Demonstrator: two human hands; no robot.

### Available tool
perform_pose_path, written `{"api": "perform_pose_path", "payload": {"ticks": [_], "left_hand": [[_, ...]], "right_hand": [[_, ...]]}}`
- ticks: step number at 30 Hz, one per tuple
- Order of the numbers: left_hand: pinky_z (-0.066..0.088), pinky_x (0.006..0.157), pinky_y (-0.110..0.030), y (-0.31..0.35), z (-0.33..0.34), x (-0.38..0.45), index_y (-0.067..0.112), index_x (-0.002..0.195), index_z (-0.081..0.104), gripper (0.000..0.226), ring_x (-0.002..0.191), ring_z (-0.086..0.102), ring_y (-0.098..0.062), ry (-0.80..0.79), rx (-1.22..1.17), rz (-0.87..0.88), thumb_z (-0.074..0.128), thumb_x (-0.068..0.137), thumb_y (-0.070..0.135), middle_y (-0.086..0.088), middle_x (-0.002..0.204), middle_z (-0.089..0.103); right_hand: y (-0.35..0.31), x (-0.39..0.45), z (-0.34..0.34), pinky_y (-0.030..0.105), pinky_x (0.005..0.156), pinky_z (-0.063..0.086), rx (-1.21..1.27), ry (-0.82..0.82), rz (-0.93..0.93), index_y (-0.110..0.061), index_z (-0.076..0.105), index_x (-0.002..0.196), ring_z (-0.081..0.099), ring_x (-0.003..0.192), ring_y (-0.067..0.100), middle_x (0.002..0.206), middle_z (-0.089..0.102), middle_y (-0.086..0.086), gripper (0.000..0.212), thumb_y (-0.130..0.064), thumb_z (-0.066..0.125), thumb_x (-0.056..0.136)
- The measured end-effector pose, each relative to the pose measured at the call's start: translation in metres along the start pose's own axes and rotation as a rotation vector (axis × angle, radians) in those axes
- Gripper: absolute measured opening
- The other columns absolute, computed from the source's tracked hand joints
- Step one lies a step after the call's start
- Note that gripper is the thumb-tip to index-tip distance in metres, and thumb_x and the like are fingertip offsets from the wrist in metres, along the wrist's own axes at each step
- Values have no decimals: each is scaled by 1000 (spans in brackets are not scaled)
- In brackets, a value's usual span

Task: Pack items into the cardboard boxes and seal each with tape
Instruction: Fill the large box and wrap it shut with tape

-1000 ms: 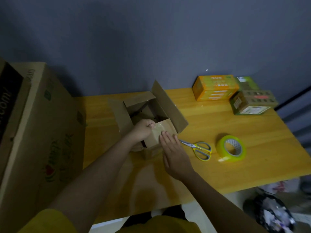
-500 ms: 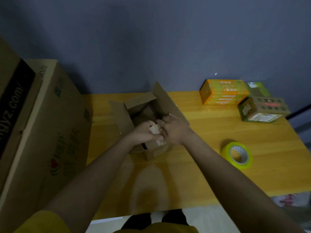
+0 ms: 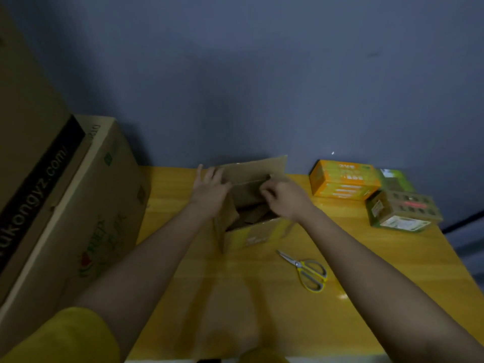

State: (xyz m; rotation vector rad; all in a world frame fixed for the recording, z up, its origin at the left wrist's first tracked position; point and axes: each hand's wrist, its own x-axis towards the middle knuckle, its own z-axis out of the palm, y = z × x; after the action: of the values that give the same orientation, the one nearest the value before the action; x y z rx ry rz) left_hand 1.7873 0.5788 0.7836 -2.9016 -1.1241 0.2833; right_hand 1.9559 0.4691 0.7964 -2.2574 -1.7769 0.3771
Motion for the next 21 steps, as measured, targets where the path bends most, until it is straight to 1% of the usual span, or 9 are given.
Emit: {"api": "perform_pose_path", "payload": {"ticks": [2,5,6,8,10,12,14,17,21], "left_hand": [[19,114,-51,9,-6,-8,20,145,30,46,142,14,-33,30,-266,-137,40,101,30,-14,157,12],[36,106,-43,33,-6,-7,13,147,27,68,138,28,-32,-89,-662,-229,38,96,57,-13,155,23],[38,105,-42,40,-3,-5,14,148,26,81,136,35,-29,-158,-755,-231,43,88,67,-9,153,29],[41,104,-39,47,-1,-2,19,150,22,91,132,42,-26,-266,-835,-233,54,80,68,-4,151,35],[40,104,-34,49,0,2,15,151,20,77,133,41,-26,-302,-786,-230,58,91,44,-6,153,33],[39,102,-33,52,-4,2,11,152,19,64,135,38,-26,-287,-705,-228,50,98,27,-8,155,28],[43,90,-32,59,-13,0,10,147,33,49,126,47,-26,-248,-712,-193,43,102,25,-8,149,38],[42,68,-30,80,-18,3,12,100,59,31,86,57,-22,-241,-697,-135,40,102,36,-9,98,59],[44,61,-31,109,-12,-2,14,92,55,31,71,56,-20,-357,-559,-207,48,97,43,-4,81,55]], "right_hand": [[21,-1,-11,42,96,42,0,105,231,-12,51,131,47,120,37,129,52,15,40,-27,53,94],[31,-7,-18,40,95,42,295,-200,600,-8,15,151,41,131,37,149,35,17,78,-34,60,92],[32,-10,-16,40,88,45,345,-290,659,-5,13,151,46,125,38,148,35,18,78,-30,60,93],[38,-13,-12,38,72,52,408,-329,691,3,33,138,62,100,38,133,47,23,52,-15,55,95],[44,-17,-7,35,66,55,392,-335,661,2,56,95,69,82,37,104,62,25,8,-6,53,93],[51,-24,1,28,62,56,468,-358,654,-7,54,72,69,69,27,80,66,16,20,-1,55,92],[49,-39,8,21,56,56,711,-444,675,-3,58,80,68,59,15,68,68,8,14,3,54,92],[47,-61,16,22,61,57,1004,-538,644,-1,63,108,71,74,16,85,72,9,17,0,52,95],[70,-79,31,20,54,51,977,-300,647,-8,67,89,68,68,14,84,70,12,30,3,41,98]]}}
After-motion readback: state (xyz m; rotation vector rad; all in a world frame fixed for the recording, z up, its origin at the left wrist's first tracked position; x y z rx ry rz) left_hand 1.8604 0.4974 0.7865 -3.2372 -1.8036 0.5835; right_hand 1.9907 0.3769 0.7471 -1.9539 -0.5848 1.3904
